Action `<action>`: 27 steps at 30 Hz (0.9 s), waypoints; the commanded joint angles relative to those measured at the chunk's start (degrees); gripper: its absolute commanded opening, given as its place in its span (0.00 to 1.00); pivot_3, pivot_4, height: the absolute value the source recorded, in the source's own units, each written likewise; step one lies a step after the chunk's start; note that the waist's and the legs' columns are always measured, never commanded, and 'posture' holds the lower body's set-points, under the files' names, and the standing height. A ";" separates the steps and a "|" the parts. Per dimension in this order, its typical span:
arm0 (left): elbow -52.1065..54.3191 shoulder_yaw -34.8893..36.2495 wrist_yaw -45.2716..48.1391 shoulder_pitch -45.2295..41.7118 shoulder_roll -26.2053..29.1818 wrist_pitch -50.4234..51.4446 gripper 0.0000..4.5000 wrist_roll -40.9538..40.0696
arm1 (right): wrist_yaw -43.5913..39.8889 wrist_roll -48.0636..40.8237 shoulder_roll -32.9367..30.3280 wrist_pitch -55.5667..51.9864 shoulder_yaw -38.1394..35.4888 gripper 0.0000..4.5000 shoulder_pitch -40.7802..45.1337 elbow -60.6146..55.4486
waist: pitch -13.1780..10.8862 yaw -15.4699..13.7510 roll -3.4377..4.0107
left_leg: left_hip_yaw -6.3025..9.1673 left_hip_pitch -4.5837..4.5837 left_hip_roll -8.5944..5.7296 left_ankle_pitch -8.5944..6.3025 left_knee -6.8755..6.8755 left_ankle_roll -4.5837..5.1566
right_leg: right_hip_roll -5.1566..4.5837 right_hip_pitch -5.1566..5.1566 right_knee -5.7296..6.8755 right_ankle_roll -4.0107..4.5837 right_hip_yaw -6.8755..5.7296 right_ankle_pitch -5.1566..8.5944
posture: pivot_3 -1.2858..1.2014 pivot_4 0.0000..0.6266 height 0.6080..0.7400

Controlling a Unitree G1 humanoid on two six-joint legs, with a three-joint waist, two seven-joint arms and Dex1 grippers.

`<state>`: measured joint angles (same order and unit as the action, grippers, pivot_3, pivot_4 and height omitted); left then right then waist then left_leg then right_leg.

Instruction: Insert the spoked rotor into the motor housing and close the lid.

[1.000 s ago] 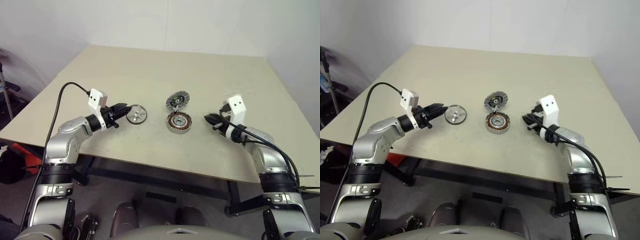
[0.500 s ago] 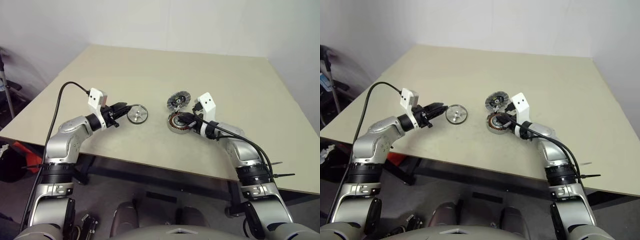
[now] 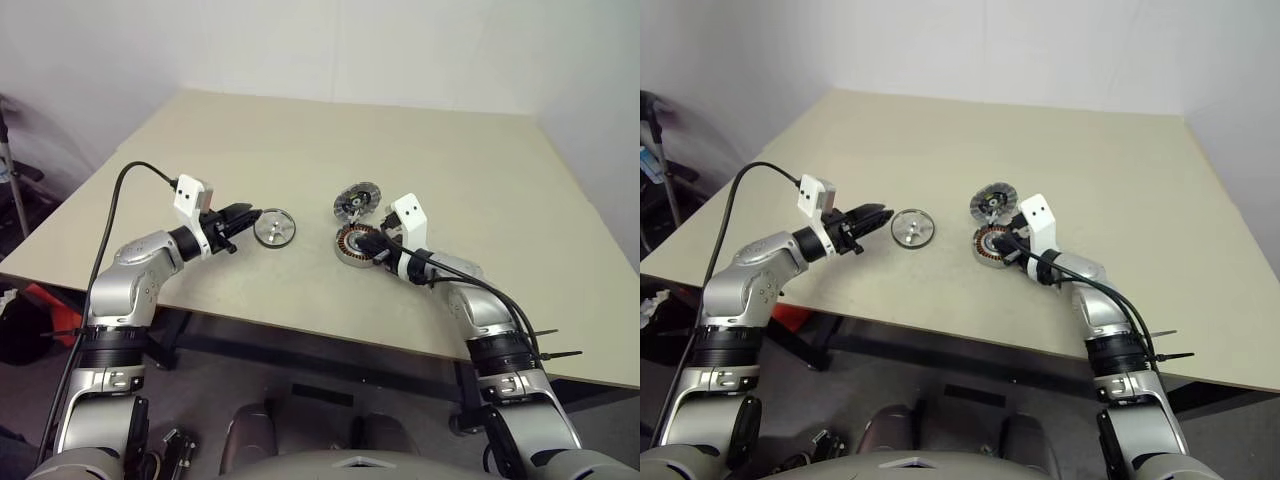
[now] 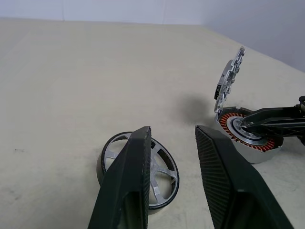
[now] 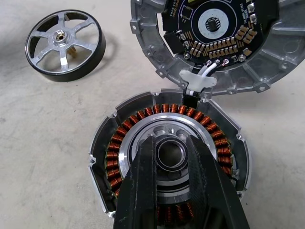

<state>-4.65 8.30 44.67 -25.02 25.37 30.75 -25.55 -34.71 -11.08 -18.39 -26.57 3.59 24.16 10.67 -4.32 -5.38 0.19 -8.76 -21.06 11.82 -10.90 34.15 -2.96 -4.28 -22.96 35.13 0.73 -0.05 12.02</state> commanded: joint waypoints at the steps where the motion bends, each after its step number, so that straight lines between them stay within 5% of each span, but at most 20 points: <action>1: 2.02 0.65 -0.15 -0.88 0.82 -0.30 0.35 -0.90 | 0.14 0.46 0.09 0.60 0.19 0.15 0.37 0.62 | 0.00 0.00 0.00 | 0.00 0.01 0.00 0.01 0.00 -0.02 | 0.00 0.00 0.03 0.00 0.00 0.00 | 0.52 0.00 1.00; 27: 2.83 0.98 -0.98 0.22 0.90 -0.33 0.35 -1.21 | -0.54 1.57 0.93 0.30 1.76 0.15 1.54 -0.01 | 0.00 0.13 -0.01 | 0.02 0.08 0.01 0.12 0.00 -0.18 | 0.01 -0.03 0.22 0.01 0.01 0.01 | 0.52 0.00 1.00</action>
<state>-4.00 8.33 43.64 -24.30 25.38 30.74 -25.70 -34.89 -9.61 -17.59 -26.08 4.73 25.96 12.46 -4.31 -5.26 0.19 -8.73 -20.98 11.83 -10.79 34.15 -3.14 -4.28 -22.99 35.35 0.74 -0.04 12.03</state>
